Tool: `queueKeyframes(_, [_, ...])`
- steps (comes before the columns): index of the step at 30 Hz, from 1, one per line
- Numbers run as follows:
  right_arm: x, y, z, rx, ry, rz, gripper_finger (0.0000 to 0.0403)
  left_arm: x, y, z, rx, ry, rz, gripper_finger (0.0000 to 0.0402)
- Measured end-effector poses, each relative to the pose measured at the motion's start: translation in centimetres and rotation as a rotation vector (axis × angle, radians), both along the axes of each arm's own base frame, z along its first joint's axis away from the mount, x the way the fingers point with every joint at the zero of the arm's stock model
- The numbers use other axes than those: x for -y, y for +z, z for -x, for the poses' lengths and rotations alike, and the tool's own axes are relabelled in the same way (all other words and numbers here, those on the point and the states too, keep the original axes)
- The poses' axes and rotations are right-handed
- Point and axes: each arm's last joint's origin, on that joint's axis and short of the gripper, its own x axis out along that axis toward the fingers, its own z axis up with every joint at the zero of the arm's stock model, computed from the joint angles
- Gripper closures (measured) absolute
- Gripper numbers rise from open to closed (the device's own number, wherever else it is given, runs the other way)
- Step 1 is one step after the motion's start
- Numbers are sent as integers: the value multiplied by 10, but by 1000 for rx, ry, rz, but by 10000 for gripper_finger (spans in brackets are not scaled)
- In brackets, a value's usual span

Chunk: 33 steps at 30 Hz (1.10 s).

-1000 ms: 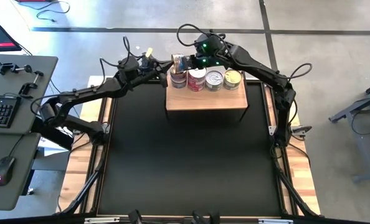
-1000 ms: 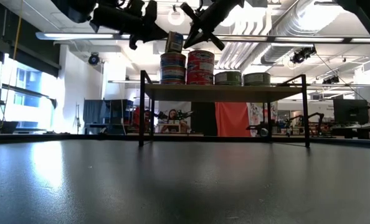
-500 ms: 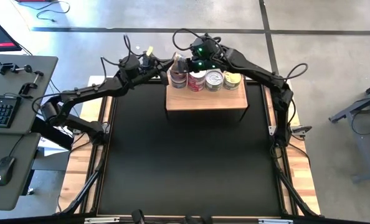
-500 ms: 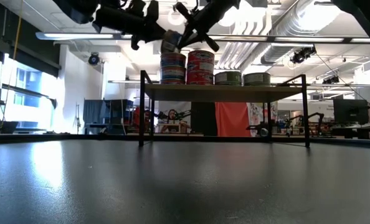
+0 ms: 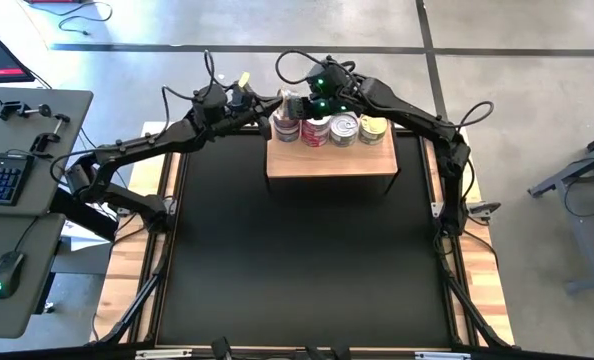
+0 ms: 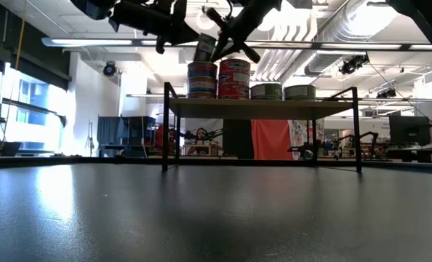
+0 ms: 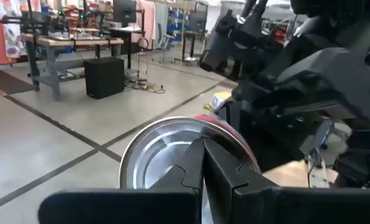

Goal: Stack canned seafood by type on shelf
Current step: Stack the blue-pink can on top of the blue-pink tuna can on the shelf

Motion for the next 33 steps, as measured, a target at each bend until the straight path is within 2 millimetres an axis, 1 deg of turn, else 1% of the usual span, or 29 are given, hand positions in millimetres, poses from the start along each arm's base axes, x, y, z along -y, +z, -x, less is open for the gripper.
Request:
queueKeyframes(10, [4,-3,6,-40,-40,-23,403,-1,-3,1,-27,22,12,401])
queueKeyframes(14, [7,0,10,-45,-51,-10,403,-1,-3,1,-26,24,11,401])
queueKeyframes(17, [8,9,18,-63,-70,21,403,-1,-3,1,-25,27,11,401])
queueKeyframes(20, [11,22,26,-82,-93,57,403,-1,-3,1,-27,27,6,401])
queueKeyframes(23, [11,34,30,-53,-106,92,403,-1,-1,1,-22,28,-8,402])
queueKeyframes(26, [10,40,29,-16,-91,97,403,-1,1,1,-3,44,-22,402])
queueKeyframes(29, [9,35,25,-29,-89,89,403,-3,2,0,15,49,-34,401])
queueKeyframes(31, [11,30,19,-21,-95,83,403,-4,-2,-3,5,49,-32,402])
queueKeyframes(33, [12,30,14,12,-86,90,403,-7,-8,-6,-15,49,-23,402])
